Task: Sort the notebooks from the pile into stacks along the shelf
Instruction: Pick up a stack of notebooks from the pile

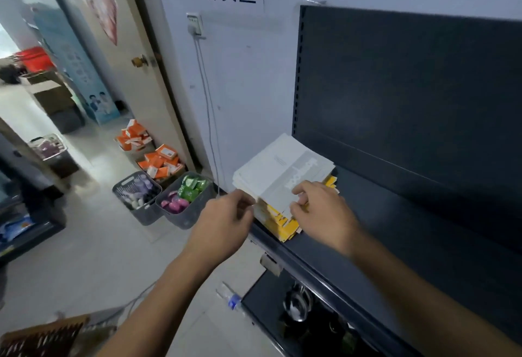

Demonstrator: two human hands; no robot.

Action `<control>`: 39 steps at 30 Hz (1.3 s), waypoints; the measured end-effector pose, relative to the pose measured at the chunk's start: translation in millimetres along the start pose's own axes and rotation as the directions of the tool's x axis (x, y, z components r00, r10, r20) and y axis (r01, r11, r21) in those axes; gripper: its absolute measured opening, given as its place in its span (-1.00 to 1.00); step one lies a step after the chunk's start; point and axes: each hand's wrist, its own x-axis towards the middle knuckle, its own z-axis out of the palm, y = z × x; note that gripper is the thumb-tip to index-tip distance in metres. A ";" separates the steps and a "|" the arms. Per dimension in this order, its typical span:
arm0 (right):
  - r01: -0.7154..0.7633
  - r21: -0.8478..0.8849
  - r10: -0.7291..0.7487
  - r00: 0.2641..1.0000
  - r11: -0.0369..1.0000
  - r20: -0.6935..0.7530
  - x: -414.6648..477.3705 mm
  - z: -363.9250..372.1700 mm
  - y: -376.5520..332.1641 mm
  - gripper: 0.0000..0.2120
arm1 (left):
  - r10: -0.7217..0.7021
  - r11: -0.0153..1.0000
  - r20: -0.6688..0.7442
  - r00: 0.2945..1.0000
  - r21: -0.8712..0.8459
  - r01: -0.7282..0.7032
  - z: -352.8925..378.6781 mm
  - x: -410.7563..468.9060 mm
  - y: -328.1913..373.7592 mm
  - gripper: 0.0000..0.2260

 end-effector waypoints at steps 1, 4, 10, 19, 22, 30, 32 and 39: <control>-0.019 0.001 0.019 1.000 1.000 -0.015 10.1 -0.6 0.9 -0.71 | 0.011 1.000 0.009 1.000 -0.014 -0.011 -1.4 13.7 -2.0 -0.88; -0.077 0.018 0.078 0.995 0.997 -0.058 33.5 -0.9 5.0 -0.74 | 0.043 0.998 0.025 0.999 -0.038 -0.042 -5.5 50.4 -5.6 -0.90; -0.190 0.006 0.189 0.976 0.982 -0.112 48.4 -3.7 12.8 -0.71 | 0.144 0.988 0.033 0.989 -0.053 -0.142 -4.2 107.3 -2.8 -0.89; -0.415 0.061 0.417 0.880 0.908 -0.228 55.0 18.5 4.0 -0.75 | 0.285 0.958 0.125 0.950 0.006 -0.288 16.6 180.0 -18.2 -0.79; -0.504 0.086 0.506 0.814 0.860 -0.287 55.6 30.2 0.3 -0.89 | 0.267 0.960 0.219 0.938 0.029 -0.280 19.8 191.6 -25.7 -0.62; -0.623 0.205 0.651 0.675 0.755 -0.348 70.0 60.0 -25.2 -0.82 | 0.308 0.944 0.355 0.883 0.004 -0.331 15.8 206.8 -42.5 -0.67; -0.613 0.207 0.639 0.661 0.762 -0.393 72.5 63.2 -33.0 -0.84 | 0.322 0.941 0.360 0.876 -0.016 -0.339 12.2 207.9 -44.7 -0.72; -0.571 0.132 0.574 0.726 0.810 -0.380 87.5 67.4 -44.9 -0.83 | 0.253 0.967 0.343 0.905 -0.058 -0.249 4.7 214.5 -41.4 -0.71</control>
